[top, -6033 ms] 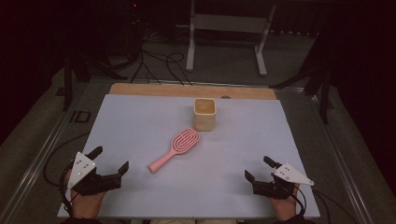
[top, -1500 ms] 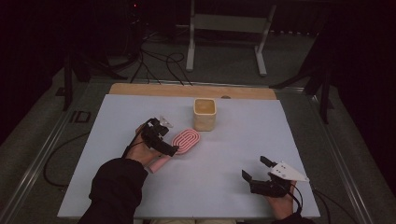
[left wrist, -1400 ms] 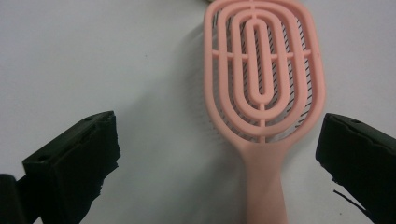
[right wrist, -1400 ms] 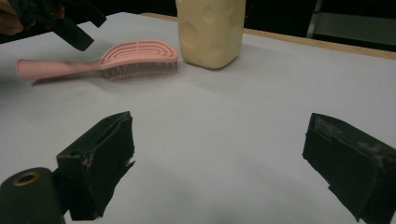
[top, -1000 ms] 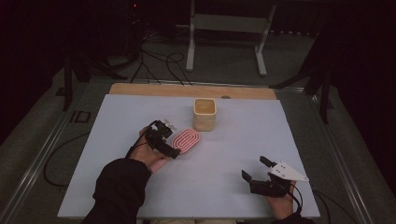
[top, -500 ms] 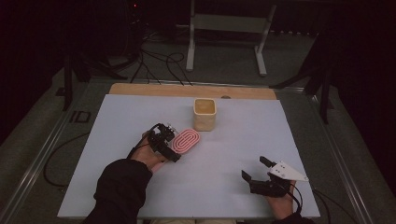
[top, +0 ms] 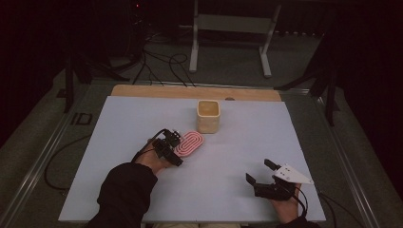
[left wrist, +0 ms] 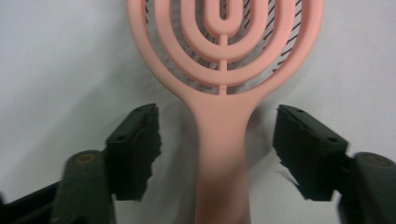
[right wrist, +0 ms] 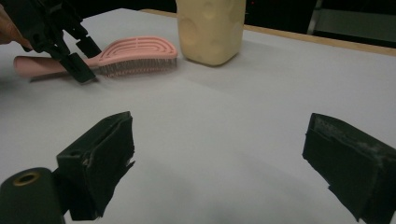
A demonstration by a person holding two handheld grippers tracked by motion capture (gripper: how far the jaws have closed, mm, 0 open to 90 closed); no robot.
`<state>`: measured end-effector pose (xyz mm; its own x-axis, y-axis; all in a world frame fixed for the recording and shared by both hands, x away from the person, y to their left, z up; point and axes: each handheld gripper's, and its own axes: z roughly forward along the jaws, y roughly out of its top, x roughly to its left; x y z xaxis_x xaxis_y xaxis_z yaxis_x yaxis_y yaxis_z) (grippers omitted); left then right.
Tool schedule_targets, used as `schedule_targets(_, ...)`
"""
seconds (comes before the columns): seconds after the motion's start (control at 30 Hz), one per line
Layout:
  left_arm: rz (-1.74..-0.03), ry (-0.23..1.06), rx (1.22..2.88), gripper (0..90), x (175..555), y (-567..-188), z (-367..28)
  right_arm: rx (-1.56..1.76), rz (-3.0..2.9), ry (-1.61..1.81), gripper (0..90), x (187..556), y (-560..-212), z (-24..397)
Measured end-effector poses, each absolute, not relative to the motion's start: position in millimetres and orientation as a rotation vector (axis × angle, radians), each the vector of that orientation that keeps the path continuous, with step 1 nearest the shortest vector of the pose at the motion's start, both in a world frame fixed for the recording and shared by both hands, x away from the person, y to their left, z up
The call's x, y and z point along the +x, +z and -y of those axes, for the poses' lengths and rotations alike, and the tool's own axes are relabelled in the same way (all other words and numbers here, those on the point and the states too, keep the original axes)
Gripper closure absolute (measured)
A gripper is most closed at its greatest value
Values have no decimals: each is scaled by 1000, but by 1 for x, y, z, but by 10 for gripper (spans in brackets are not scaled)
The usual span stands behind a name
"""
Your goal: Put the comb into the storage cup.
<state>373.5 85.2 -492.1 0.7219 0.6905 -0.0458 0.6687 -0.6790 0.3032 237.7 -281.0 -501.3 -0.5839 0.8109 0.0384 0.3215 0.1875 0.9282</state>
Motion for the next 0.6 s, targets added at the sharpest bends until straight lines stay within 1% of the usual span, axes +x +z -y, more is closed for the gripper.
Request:
schedule_targets(0.1, -1075, 79, 2628, 419, 374, -491, -84, 1060, -2000, 1385, 87, 238, -501, 281)
schedule_targets(0.13, -1071, 76, 2631, 458, 374, -491, -83, 1061, -2001, 1384, 87, 238, -501, 281)
schedule_targets(0.17, -1076, 69, 2629, 458, 374, -491, -83, 1061, -2001, 1384, 87, 238, -501, 281)
schedule_targets(0.27, -1098, 64, 2635, 521, 375, -490, -81, 1064, -2003, 1380, 87, 238, -502, 281)
schedule_targets(0.3, -1103, 55, 2633, 521, 375, -490, -81, 1064, -2003, 1380, 87, 238, -502, 281)
schedule_targets(0.43, -1133, 33, 2625, 582, 376, -489, -80, 1066, -2004, 1380, 87, 238, -502, 281)
schedule_targets(0.6, -1159, 9, 2614, 637, 377, -489, -82, 1066, -2004, 1376, 87, 238, -502, 281)
